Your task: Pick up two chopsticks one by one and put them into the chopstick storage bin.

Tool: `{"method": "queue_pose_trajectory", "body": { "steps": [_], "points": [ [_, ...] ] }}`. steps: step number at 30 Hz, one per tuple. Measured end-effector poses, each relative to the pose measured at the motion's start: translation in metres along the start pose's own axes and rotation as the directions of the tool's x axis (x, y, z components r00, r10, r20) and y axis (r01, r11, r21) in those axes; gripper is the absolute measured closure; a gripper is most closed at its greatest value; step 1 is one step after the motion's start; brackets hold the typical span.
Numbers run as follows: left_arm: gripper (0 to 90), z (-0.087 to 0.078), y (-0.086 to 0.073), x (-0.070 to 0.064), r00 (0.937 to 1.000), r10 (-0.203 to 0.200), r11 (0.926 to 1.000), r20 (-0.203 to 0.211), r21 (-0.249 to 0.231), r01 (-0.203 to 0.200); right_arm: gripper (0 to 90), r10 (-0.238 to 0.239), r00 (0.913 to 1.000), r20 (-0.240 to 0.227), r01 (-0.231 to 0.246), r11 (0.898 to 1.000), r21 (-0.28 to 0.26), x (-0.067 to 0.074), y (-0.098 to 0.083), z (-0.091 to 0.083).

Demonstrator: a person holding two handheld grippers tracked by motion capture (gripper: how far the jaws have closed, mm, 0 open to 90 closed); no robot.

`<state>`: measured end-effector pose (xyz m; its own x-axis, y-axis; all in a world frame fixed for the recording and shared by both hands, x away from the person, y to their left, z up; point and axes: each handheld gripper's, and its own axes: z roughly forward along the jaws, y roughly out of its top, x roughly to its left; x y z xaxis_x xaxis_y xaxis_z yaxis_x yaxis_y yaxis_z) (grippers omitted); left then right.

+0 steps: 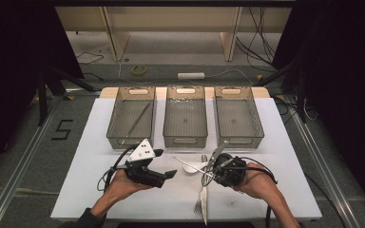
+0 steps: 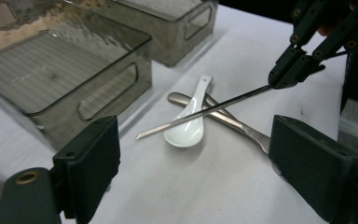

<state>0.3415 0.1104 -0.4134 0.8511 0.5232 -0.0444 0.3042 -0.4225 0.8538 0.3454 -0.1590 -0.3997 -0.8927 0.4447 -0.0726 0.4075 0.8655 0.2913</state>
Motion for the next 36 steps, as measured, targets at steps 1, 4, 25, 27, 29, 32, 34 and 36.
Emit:
{"method": "queue_pose_trajectory", "body": {
  "steps": [1,4,25,27,29,32,34,36],
  "points": [
    [16.0,0.002,0.001,-0.002,0.9999,0.017,0.9998,0.001,0.009,-0.017,86.2,-0.016,0.9998,-0.010,0.016,1.000,-0.002,0.002,0.002,0.000],
    [16.6,0.008,0.003,-0.006,0.9989,0.042,0.9988,0.019,0.023,-0.042,86.2,-0.045,0.9989,-0.016,0.045,0.999,-0.016,0.006,0.008,-0.001],
    [40.6,0.040,0.007,-0.024,0.9636,0.246,0.9400,0.105,0.217,-0.264,86.1,-0.169,0.9853,-0.026,0.168,0.985,-0.030,0.024,0.023,-0.003],
    [43.0,0.040,0.006,-0.025,0.9624,0.248,0.9365,0.111,0.227,-0.267,86.1,-0.176,0.9842,-0.023,0.175,0.984,-0.031,0.025,0.023,-0.002],
    [45.4,0.041,0.006,-0.025,0.9612,0.251,0.9347,0.115,0.230,-0.271,86.1,-0.172,0.9848,-0.025,0.171,0.985,-0.034,0.025,0.023,-0.002],
    [49.6,0.040,0.007,-0.025,0.9583,0.257,0.9310,0.124,0.234,-0.280,86.1,-0.190,0.9813,-0.030,0.189,0.981,-0.035,0.025,0.023,-0.003],
    [52.0,0.041,0.007,-0.027,0.9569,0.259,0.9293,0.132,0.236,-0.284,86.1,-0.202,0.9789,-0.030,0.201,0.979,-0.035,0.025,0.023,-0.003],
    [54.5,0.042,0.006,-0.028,0.9528,0.270,0.9219,0.139,0.248,-0.297,86.1,-0.205,0.9782,-0.034,0.204,0.979,-0.030,0.026,0.023,-0.003]
  ]
}}
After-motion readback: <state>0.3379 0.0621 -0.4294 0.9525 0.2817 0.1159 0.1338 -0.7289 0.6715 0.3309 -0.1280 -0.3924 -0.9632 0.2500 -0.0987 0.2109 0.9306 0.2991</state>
